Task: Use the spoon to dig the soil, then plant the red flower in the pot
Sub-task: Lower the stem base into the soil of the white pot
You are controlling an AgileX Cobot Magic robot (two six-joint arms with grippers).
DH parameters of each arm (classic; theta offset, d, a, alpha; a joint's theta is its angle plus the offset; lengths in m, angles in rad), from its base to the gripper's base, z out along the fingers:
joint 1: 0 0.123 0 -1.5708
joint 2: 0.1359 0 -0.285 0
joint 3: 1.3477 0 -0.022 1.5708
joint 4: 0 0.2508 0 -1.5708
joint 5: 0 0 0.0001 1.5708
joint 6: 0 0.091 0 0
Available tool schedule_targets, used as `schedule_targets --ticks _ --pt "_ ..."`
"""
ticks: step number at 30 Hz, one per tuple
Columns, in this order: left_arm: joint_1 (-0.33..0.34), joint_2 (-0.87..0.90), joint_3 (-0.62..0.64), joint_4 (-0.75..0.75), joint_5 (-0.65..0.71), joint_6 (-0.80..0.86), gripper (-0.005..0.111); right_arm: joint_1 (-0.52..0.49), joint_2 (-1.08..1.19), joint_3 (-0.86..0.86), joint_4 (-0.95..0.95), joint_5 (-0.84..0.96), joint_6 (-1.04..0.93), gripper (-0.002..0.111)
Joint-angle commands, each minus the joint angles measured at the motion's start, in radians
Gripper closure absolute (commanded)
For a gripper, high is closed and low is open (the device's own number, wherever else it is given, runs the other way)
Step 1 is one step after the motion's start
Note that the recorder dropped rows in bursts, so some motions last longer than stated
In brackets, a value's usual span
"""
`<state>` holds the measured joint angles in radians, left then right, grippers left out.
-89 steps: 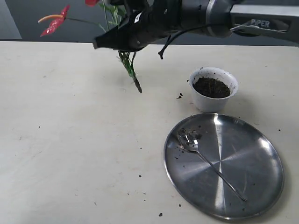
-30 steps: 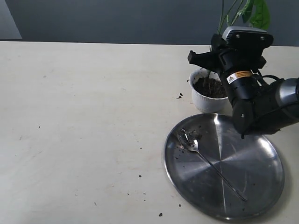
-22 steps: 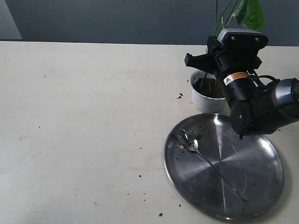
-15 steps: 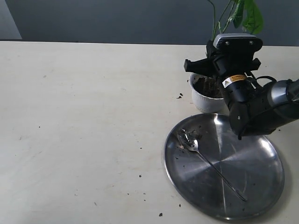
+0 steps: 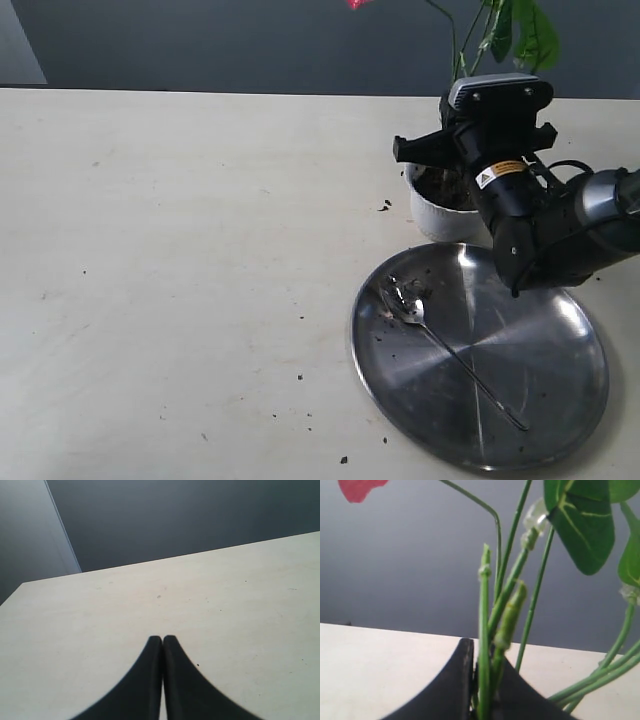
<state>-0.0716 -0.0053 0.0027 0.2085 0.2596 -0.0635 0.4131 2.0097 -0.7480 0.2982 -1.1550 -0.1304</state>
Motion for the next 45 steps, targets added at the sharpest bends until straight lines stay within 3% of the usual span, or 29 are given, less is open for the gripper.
schedule_targets --ticks 1,12,27,45 --pt "-0.002 0.005 -0.003 -0.005 -0.007 -0.005 0.105 -0.004 0.002 0.018 -0.008 0.009 -0.007 0.109" --pt "-0.002 0.005 -0.003 -0.005 -0.007 -0.005 0.105 -0.004 0.002 0.158 -0.021 -0.035 0.08 0.109" --pt "-0.002 0.005 -0.003 -0.005 -0.007 -0.005 0.105 -0.004 0.002 0.165 -0.132 0.086 0.173 0.109" --pt "-0.002 0.005 -0.003 -0.005 -0.007 -0.005 0.105 -0.004 -0.043 0.165 -0.062 0.176 0.187 0.109"
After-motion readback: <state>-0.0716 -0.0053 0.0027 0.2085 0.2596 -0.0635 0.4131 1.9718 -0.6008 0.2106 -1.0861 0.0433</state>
